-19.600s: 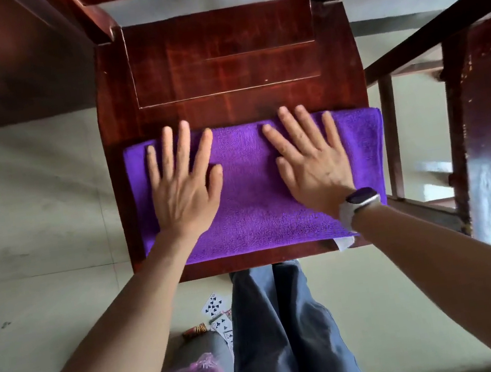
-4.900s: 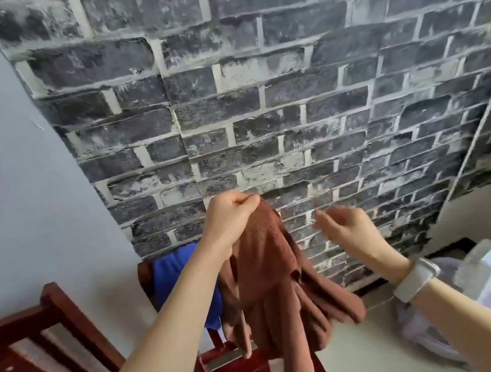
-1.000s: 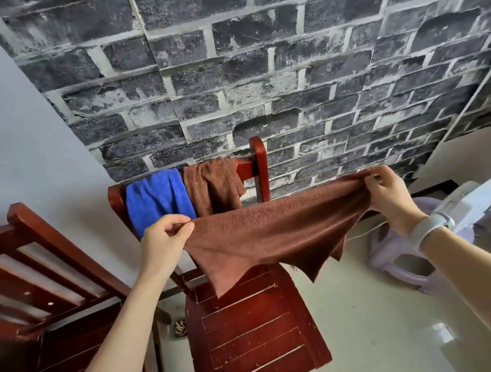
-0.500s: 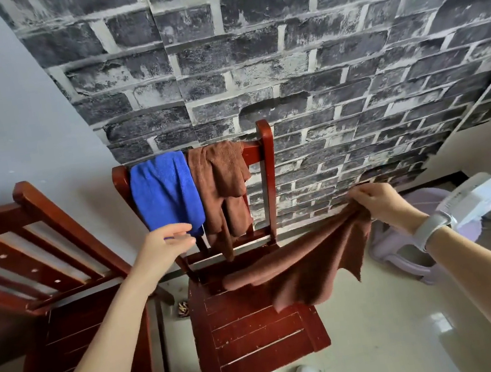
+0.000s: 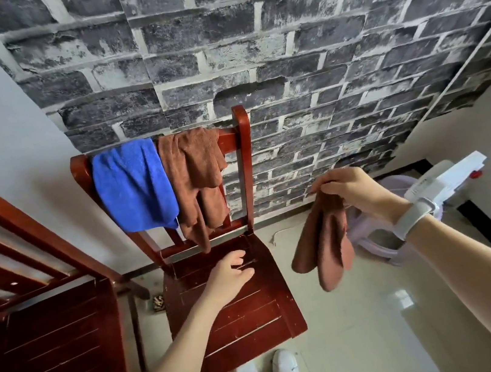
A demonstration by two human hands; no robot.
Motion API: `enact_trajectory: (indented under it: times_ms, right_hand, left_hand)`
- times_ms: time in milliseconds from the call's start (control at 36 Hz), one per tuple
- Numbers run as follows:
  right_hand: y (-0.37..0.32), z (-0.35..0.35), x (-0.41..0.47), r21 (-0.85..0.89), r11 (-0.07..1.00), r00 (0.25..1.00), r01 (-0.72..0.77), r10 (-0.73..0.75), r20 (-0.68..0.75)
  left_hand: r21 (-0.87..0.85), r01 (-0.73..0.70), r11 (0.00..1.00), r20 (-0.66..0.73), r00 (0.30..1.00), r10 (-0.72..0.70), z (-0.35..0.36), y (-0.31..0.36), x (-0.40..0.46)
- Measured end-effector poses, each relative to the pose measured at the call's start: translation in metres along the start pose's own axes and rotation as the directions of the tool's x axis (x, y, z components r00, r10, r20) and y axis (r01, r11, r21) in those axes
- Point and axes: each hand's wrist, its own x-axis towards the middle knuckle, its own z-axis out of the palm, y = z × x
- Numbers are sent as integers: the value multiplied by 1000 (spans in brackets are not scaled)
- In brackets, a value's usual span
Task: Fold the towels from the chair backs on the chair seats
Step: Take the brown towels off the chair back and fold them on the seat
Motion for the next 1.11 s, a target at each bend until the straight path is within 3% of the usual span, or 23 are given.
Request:
enact_trajectory:
  times_ms: [83,194,278,333,500,611,806,944,1111]
  right_hand:
    - [-11,-9,-2,135,991,999,-10,16,-41]
    - [-16,-24,-8,352,936,994,8,29,-101]
    - [-12,-34,-12,388,921,985,35,34,-170]
    - [-6,-38,-14,379,925,976,32,52,-210]
    - [20,-48,-13,202,978,946,-45,107,-307]
    - [30,-44,-16,-37,997,979,-65,56,-197]
    - [37,-30,-8,-267,961,991,-75,101,84]
    - [53,-22,2,-441,897,1000,2,11,26]
    - [61,-25,1,-554,828,994,83,-28,108]
  left_hand:
    - [9,-7,1000,4,1000,7,5,-3,10]
    - [288,-41,957,-40,998,55,2,-5,22]
    - [220,-144,965,-272,941,203,-3,0,23]
    - [185,-147,972,-393,895,210,-13,7,20]
    - [234,-189,954,-289,923,254,-63,22,14]
    - [322,-249,913,-252,908,336,-84,25,4]
    - [402,-176,898,-310,897,315,-100,13,-11]
    - [596,-151,788,-313,860,402,-106,11,-19]
    - [498,-191,846,-375,832,408,-98,13,-24]
